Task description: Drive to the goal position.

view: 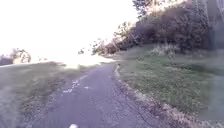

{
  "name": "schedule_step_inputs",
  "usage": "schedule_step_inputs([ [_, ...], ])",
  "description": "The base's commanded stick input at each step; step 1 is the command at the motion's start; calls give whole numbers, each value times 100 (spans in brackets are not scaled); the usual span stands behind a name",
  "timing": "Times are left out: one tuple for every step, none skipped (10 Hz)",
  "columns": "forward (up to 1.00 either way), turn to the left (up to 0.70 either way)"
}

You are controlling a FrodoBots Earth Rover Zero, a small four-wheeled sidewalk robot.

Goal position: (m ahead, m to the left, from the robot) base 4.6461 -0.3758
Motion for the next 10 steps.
schedule_step_inputs([
  [0, 0],
  [0, 0],
  [0, 0],
  [0, 0],
  [7, 0],
  [64, 0],
  [85, 0],
  [85, 0],
  [85, 21],
  [85, 34],
])
